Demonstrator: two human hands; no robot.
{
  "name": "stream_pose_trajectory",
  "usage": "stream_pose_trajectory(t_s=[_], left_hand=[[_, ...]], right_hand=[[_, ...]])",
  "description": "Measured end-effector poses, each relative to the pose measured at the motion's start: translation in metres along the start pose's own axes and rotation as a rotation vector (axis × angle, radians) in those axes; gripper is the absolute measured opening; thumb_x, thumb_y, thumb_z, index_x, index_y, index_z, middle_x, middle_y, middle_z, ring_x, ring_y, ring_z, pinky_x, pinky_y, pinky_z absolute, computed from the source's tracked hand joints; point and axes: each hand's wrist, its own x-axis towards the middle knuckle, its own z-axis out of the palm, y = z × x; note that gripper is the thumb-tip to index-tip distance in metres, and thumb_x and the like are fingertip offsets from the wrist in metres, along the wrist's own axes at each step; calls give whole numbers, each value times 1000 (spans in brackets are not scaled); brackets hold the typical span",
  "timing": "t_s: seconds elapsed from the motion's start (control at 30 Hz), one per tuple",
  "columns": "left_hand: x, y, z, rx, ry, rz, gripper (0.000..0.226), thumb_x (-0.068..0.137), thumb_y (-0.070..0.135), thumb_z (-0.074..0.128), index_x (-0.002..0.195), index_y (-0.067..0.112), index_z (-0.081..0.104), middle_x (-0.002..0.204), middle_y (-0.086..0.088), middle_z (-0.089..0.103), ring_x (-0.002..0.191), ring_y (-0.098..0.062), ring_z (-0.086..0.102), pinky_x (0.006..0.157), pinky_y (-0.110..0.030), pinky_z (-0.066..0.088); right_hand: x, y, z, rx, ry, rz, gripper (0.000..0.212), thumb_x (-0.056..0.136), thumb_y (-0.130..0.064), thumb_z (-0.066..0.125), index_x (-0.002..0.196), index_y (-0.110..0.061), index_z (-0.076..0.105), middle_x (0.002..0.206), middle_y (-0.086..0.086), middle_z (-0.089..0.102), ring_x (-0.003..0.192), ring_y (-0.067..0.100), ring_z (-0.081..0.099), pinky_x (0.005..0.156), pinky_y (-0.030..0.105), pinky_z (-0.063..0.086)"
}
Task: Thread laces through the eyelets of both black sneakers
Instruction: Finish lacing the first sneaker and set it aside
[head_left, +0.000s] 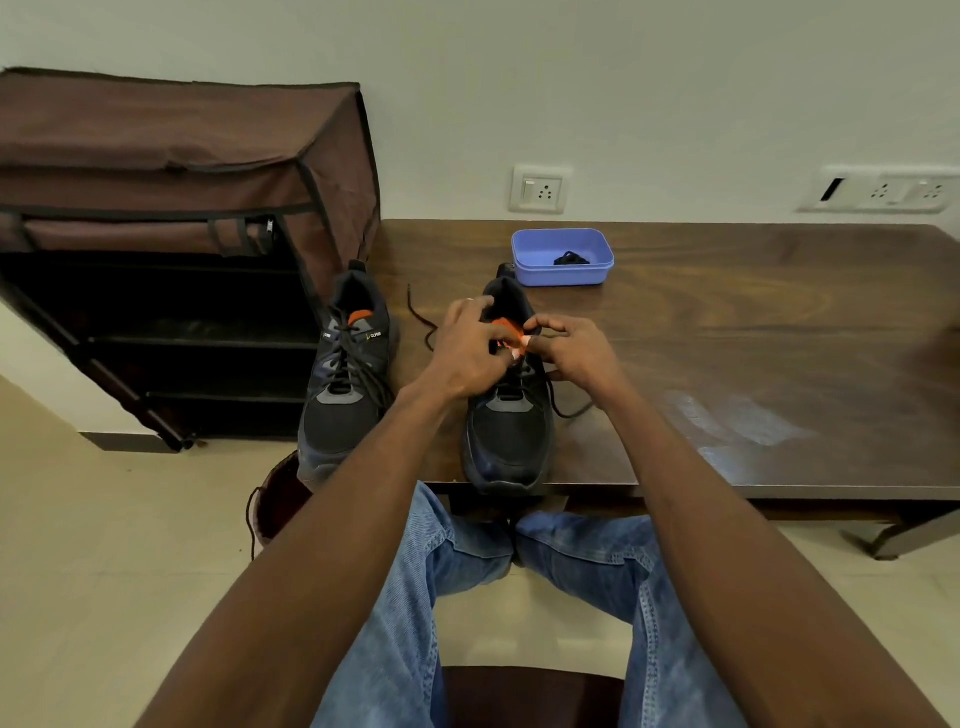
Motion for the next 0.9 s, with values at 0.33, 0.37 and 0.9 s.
stream_pose_trajectory(t_s=[0.33, 0.37, 0.9], left_hand=[[1, -9, -8, -269, 485, -39, 10, 95, 7, 59, 95, 1, 67, 135, -12, 44, 117, -12, 45, 94, -5, 33], [1, -9, -11, -300, 599, -94, 10, 95, 7, 58, 95, 1, 65, 132, -11, 44, 110, -9, 45, 93, -5, 37], [3, -4, 3, -33, -4, 40, 28, 91, 31, 70, 116, 21, 73, 158, -10, 28, 146, -31, 15, 120, -44, 14]], right_hand=[[1, 0, -1, 65, 8, 59, 15, 88, -16, 73, 96, -29, 71, 108, 6, 73, 95, 19, 71, 68, 29, 56], [1, 0, -1, 62, 10, 59, 16, 88, -16, 73, 95, -30, 70, 109, 5, 72, 94, 17, 71, 69, 29, 56], [-1, 1, -1, 34, 19, 29, 14, 88, -17, 72, 101, -21, 73, 102, 11, 73, 78, 11, 65, 60, 22, 53]])
